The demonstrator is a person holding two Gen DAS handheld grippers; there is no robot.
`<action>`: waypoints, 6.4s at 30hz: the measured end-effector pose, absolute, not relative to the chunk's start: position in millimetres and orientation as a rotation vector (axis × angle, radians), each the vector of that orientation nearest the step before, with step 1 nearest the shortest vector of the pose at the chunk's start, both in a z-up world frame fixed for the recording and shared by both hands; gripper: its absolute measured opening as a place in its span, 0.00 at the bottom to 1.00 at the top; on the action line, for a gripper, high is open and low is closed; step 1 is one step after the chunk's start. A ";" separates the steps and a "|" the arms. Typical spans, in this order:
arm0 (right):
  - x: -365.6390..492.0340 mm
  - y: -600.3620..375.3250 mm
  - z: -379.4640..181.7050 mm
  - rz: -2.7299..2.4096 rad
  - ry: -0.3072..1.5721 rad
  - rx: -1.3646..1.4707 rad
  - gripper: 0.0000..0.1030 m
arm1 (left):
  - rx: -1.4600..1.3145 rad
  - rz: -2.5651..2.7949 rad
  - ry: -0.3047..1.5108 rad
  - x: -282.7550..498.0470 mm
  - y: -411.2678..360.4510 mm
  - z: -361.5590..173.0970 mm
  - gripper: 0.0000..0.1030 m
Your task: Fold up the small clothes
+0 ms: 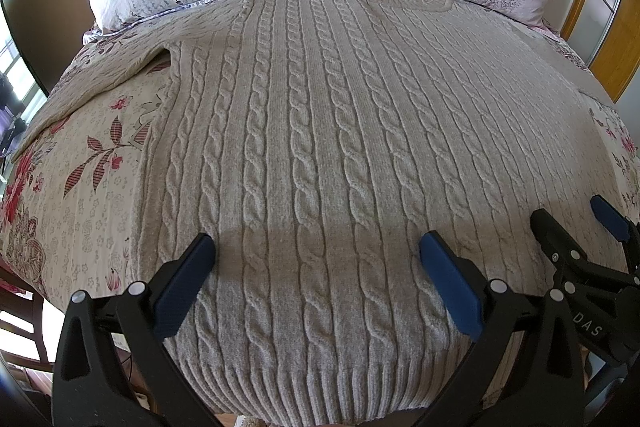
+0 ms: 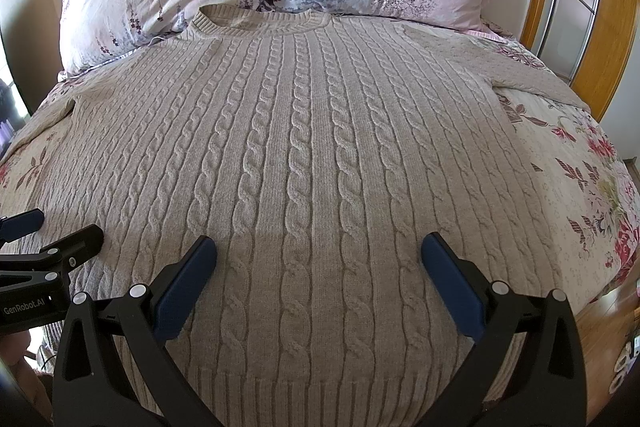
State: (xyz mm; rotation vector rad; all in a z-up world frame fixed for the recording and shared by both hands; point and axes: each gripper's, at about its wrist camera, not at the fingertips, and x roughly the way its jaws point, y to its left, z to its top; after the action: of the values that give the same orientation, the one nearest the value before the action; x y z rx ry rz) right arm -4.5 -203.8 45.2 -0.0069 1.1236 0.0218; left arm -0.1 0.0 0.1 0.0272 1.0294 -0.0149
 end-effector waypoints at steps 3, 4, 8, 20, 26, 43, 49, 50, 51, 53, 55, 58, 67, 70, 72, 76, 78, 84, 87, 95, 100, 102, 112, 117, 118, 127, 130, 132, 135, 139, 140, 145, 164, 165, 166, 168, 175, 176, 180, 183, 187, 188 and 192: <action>-4.4 -203.8 45.1 0.021 1.123 -0.007 0.99 | 0.027 -0.015 1.029 0.0 0.0 0.1 0.98; -4.5 -203.8 45.1 0.022 1.123 -0.007 0.99 | 0.027 -0.015 1.029 -0.1 0.0 0.1 0.98; -4.4 -203.8 45.0 0.022 1.123 -0.007 0.99 | 0.027 -0.015 1.029 0.0 0.0 0.1 0.98; -4.4 -203.7 45.2 0.021 1.122 -0.007 0.99 | 0.027 -0.015 1.029 0.0 0.0 0.1 0.98; -4.3 -203.6 45.1 0.021 1.121 -0.007 0.99 | 0.028 -0.015 1.028 -0.1 0.0 0.1 0.98; -4.3 -203.6 44.7 0.021 1.121 -0.008 0.99 | 0.028 -0.015 1.028 -0.1 0.0 0.1 0.98; -4.3 -203.7 44.7 0.021 1.120 -0.008 0.99 | 0.028 -0.015 1.028 -0.1 0.0 0.1 0.98; -4.3 -203.7 44.7 0.021 1.121 -0.008 0.99 | 0.028 -0.015 1.028 -0.1 0.0 0.1 0.98; -4.2 -203.7 44.6 0.021 1.121 -0.008 0.99 | 0.028 -0.015 1.029 0.0 0.0 0.1 0.98; -5.1 -202.3 44.5 0.021 1.121 -0.008 0.99 | 0.028 -0.015 1.028 -0.1 0.0 0.1 0.98; -6.0 -200.7 44.2 0.022 1.121 -0.009 0.99 | 0.028 -0.015 1.028 -0.1 -0.1 0.1 0.98; -6.7 -198.8 43.8 0.030 1.124 -0.015 0.99 | 0.030 -0.016 1.028 -0.2 0.0 0.0 0.98; -1.7 -197.3 44.7 0.139 1.102 -0.045 0.99 | 0.036 -0.023 1.025 -1.0 -2.4 0.0 0.98; -1.5 -200.1 44.5 0.177 1.087 -0.052 0.99 | 0.043 -0.032 1.020 -2.1 -2.7 1.1 0.98; 1.0 -202.2 44.5 0.218 1.085 -0.062 0.99 | 0.049 -0.045 1.017 -0.3 -1.8 0.6 0.98; 8.3 -210.3 44.6 0.258 1.108 -0.060 0.99 | 0.068 -0.073 1.017 3.4 -1.3 1.0 0.98; 20.4 -226.7 50.2 0.239 1.109 -0.003 0.99 | 0.079 -0.093 1.010 5.1 -0.7 1.4 0.98; 67.3 -315.5 71.1 0.063 1.048 0.291 0.99 | 0.082 -0.168 0.982 22.1 6.0 8.2 0.98; 94.6 -375.2 71.9 -0.055 1.021 0.480 0.94 | 0.077 -0.206 0.912 36.6 11.4 20.3 0.98; 140.6 -491.3 28.5 -0.354 1.056 0.759 0.58 | 0.011 -0.282 0.941 88.6 21.6 37.5 0.98; 147.5 -529.2 4.8 -0.467 1.048 0.886 0.47 | 0.010 -0.273 0.906 109.0 22.6 39.3 0.98; 149.9 -538.2 -1.3 -0.492 1.039 0.916 0.46 | 0.021 -0.270 0.856 114.5 22.7 40.3 0.98; 154.4 -565.0 -17.1 -0.504 0.964 1.016 0.16 | -0.087 -0.321 0.864 143.7 24.0 36.0 0.98; 147.2 -571.0 -19.8 -0.510 0.915 1.013 0.11 | -0.134 -0.329 0.873 155.7 25.2 33.0 0.98; 148.9 -568.3 -17.6 -0.512 0.919 0.978 0.10 | -0.140 -0.329 0.878 158.6 24.8 32.4 0.98; 168.3 -508.0 49.7 -0.339 0.782 0.664 0.09 | -0.288 -0.373 0.921 180.2 31.5 30.2 0.98; 173.6 -462.5 69.7 -0.174 0.764 0.595 0.09 | -0.319 -0.371 0.932 183.7 32.0 27.9 0.98; 176.3 -431.7 71.3 -0.063 0.784 0.581 0.09 | -0.348 -0.367 0.931 184.1 32.4 25.5 0.98; 179.9 -387.8 57.8 0.092 0.856 0.571 0.05 | -0.398 -0.377 0.927 183.8 33.4 21.7 0.98; 181.1 -321.8 14.1 0.215 1.046 0.489 0.04 | -0.410 -0.389 0.930 184.5 32.3 20.1 0.98; 183.7 -315.2 3.2 0.217 1.080 0.479 0.04 | -0.406 -0.388 0.930 184.4 31.8 20.1 0.98; 175.5 -312.0 -5.4 0.246 1.134 0.534 0.14 | -0.411 -0.402 0.932 182.5 33.3 20.5 0.98; 188.2 -383.3 8.2 -0.173 0.956 0.653 0.18 | -0.527 -0.396 0.944 179.5 61.4 25.5 0.98; 190.0 -376.4 19.3 -0.195 0.920 0.565 0.16 | -0.536 -0.391 0.940 179.4 63.9 26.0 0.98; 193.0 -363.0 33.5 -0.193 0.876 0.470 0.14 | -0.548 -0.390 0.936 179.4 66.8 26.6 0.98; 198.0 -331.2 55.0 -0.092 0.824 0.373 0.11 | -0.586 -0.392 0.927 180.5 71.9 27.8 0.98; 192.7 -174.8 28.6 0.444 1.022 0.088 0.14 | -0.676 -0.410 0.915 179.9 79.3 26.4 0.97; 189.9 -158.6 14.2 0.491 1.091 0.049 0.15 | -0.676 -0.412 0.922 180.1 78.1 25.6 0.97; 178.8 -157.3 -7.3 0.518 1.182 0.084 0.29 | -0.721 -0.439 0.966 182.6 73.8 18.2 0.92; 170.0 -184.9 4.5 0.508 1.142 0.204 0.49 | -0.742 -0.470 0.991 186.2 66.4 15.5 0.89; 178.1 -215.0 1.2 0.442 1.176 0.397 0.56 | -0.718 -0.494 1.000 188.4 54.1 17.0 0.88; 184.7 -223.0 -5.9 0.418 1.198 0.480 0.56 | -0.721 -0.497 1.004 187.1 52.9 16.8 0.88; 195.5 -254.0 -27.1 0.293 1.229 0.695 0.40 | -0.714 -0.484 1.008 181.7 58.4 17.1 0.88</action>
State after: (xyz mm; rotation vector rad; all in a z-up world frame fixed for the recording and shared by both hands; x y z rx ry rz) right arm 195.5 -254.0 -27.1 0.6951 1.2293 0.2934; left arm 181.7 58.4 17.1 -0.7143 1.0077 -0.4839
